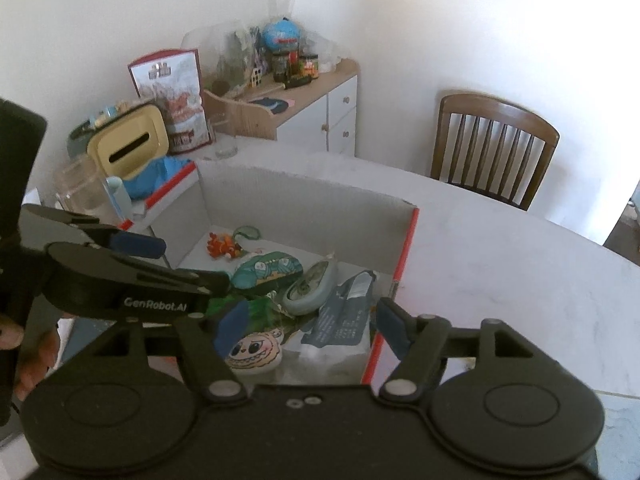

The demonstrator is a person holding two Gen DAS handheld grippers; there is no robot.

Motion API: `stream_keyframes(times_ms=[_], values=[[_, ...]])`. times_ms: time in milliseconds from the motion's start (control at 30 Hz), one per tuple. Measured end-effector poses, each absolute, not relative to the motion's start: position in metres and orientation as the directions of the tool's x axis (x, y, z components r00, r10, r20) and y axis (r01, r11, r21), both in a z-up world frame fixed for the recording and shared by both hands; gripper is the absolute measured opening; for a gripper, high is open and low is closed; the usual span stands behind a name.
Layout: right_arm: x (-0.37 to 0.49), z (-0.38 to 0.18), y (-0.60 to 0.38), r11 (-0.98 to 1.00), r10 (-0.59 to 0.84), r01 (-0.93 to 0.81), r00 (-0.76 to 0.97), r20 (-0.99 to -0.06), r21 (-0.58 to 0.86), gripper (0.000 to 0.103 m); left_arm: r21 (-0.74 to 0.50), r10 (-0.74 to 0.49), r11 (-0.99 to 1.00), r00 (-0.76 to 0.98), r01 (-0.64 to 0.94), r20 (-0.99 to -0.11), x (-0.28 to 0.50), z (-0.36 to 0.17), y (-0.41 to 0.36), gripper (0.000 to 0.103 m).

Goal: Organize objects
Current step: 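Withdraw both open tools from the box toward the remaining table items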

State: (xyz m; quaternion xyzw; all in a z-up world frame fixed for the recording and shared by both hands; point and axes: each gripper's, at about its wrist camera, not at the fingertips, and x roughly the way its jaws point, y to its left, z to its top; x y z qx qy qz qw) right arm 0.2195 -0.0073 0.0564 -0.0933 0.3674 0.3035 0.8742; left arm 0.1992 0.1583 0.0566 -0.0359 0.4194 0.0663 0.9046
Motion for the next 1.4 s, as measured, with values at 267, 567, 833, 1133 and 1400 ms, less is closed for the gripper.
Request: stream_keyframes(times_ms=[267,567,833,1133,1400], values=[[0.210,0.071,-0.041,0.806,0.500,-0.581,0.565,-0.656,0.114,0.083,-0.001,0.079,0.993,0.693,-0.114,-0.717,0.183,0.083,0.126,0.080],[0.200,0.087,-0.096,0.815,0.526,-0.555,0.587,-0.615,0.167,0.087,-0.002,0.044,0.998,0.725,-0.063,-0.687,0.170,0.096,0.086,0.085],[0.195,0.093,-0.143,0.837,0.511,-0.515,0.618,-0.598,0.184,0.088,-0.021,0.002,1.000,0.736,-0.022,-0.677,0.171,0.099,0.048,0.094],[0.197,0.086,-0.197,0.868,0.470,-0.459,0.639,-0.609,0.189,0.088,-0.056,-0.024,0.998,0.744,-0.018,-0.668,0.182,0.090,0.007,0.103],[0.204,0.071,-0.242,0.900,0.413,-0.403,0.665,-0.622,0.167,0.088,-0.065,-0.008,0.997,0.758,-0.046,-0.652,0.198,0.074,-0.021,0.103]])
